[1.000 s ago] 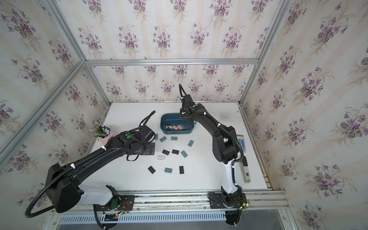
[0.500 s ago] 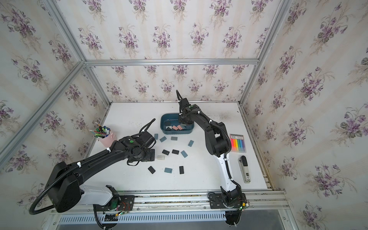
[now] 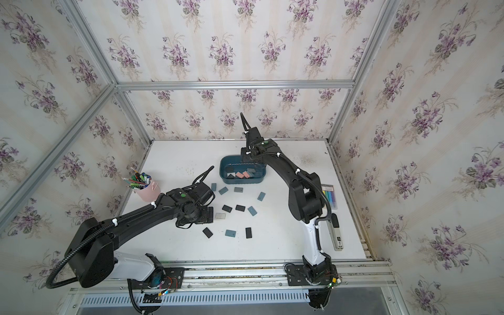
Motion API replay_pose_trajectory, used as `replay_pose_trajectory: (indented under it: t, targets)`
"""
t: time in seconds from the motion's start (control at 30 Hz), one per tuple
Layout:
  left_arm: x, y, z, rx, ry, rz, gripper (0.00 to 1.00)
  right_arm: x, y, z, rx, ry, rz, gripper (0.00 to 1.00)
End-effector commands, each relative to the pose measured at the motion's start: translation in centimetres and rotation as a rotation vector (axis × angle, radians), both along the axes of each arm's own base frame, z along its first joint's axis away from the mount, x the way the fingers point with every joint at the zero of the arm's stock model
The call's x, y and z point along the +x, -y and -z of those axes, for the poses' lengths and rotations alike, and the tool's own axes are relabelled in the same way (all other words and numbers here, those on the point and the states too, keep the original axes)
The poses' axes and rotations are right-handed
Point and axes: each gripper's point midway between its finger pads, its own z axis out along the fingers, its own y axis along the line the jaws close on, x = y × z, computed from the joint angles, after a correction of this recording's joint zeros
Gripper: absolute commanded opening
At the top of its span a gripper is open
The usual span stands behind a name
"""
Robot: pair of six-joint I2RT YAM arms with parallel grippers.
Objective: Put the eraser in the storage box
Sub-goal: Place the eraser in the storage box, then pick up the eraser from the center of the board.
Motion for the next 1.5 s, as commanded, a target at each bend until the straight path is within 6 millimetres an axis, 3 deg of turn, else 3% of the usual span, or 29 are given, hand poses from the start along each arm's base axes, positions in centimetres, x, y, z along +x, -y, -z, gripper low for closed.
replay_pose_trajectory:
  t: [0.0, 0.1, 0.37, 0.63, 0.9, 1.17, 1.33, 1.47]
  targets:
    - [-1.0, 0.2, 0.6, -0.024, -0.028, -0.055, 1.00, -0.3, 1.3, -4.1, 0.036, 0.126, 0.050, 0.91]
    - [-2.0, 0.6, 1.8, -0.048, -0.055, -0.095, 1.00, -2.1, 2.5, -6.9, 0.090, 0.212, 0.071, 0.99]
    - [-3.3, 1.8, 4.2, -0.068, -0.088, -0.181, 1.00, -7.6, 5.3, -11.1, 0.186, 0.338, 0.065, 1.00]
    - [-3.6, 1.7, 4.7, -0.061, -0.088, -0.316, 0.99, -11.7, 7.0, -13.2, 0.254, 0.419, 0.039, 1.00]
    - [-4.0, 0.9, 5.5, -0.036, -0.094, -0.412, 0.99, -14.0, 6.7, -14.1, 0.305, 0.432, -0.037, 1.00]
    - [-4.7, 0.3, 6.2, -0.033, -0.106, -0.477, 0.83, -14.6, 6.3, -14.3, 0.327, 0.428, -0.072, 1.00]
    - [-4.6, 0.3, 6.1, -0.052, -0.094, -0.489, 0.62, -14.9, 5.9, -14.4, 0.350, 0.419, -0.088, 1.00]
    - [-4.9, 0.2, 6.3, -0.044, -0.104, -0.492, 0.56, -15.1, 5.7, -14.5, 0.366, 0.416, -0.095, 1.00]
